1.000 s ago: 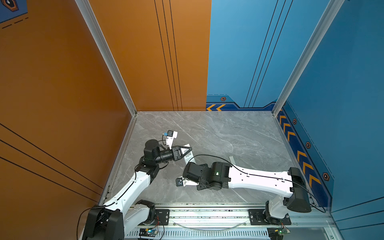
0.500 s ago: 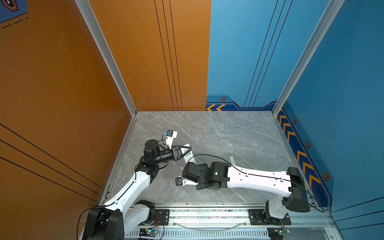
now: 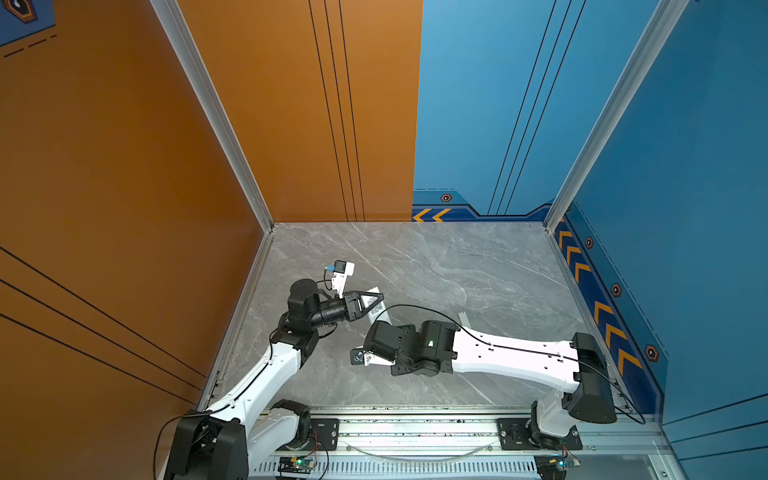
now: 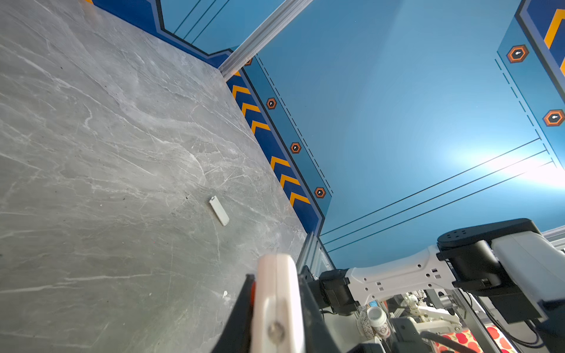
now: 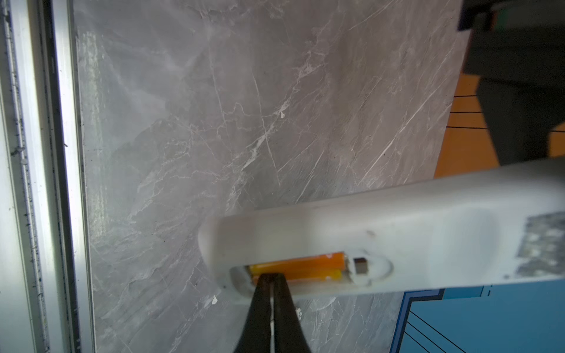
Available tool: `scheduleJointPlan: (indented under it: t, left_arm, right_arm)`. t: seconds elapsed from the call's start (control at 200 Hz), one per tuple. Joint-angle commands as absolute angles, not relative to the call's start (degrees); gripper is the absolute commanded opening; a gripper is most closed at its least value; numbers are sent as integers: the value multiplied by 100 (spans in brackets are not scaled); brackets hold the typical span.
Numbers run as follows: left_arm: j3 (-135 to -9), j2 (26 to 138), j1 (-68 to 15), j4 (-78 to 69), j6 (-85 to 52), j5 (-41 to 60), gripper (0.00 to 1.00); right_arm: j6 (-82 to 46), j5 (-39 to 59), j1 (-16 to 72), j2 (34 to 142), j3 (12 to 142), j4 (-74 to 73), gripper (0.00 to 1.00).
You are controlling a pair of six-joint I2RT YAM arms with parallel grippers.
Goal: Load the batteries into the remote control
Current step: 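Lift the right gripper off the seated batteries and draw it back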
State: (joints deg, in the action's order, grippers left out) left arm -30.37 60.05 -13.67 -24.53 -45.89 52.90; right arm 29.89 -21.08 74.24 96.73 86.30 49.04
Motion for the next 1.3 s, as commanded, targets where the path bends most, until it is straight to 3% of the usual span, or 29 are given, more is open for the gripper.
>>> scheduleJointPlan:
  t: [0.0, 0.651, 1.292]
  left_arm:
    - [-3164, 5871, -1505, -2409, -5045, 6187, 0]
    - [-3138, 5897, -1446, -2418, -5069, 6148, 0]
    - [-3066, 5954, -1015, -2263, -5031, 5985, 0]
  right_arm:
    - [2827, -2563, 7226, 9823, 8733, 4362, 0]
    - [2836, -2371, 7273, 9598, 8550, 4241, 0]
    - [2526, -1743, 7443, 8726, 8120, 4016, 0]
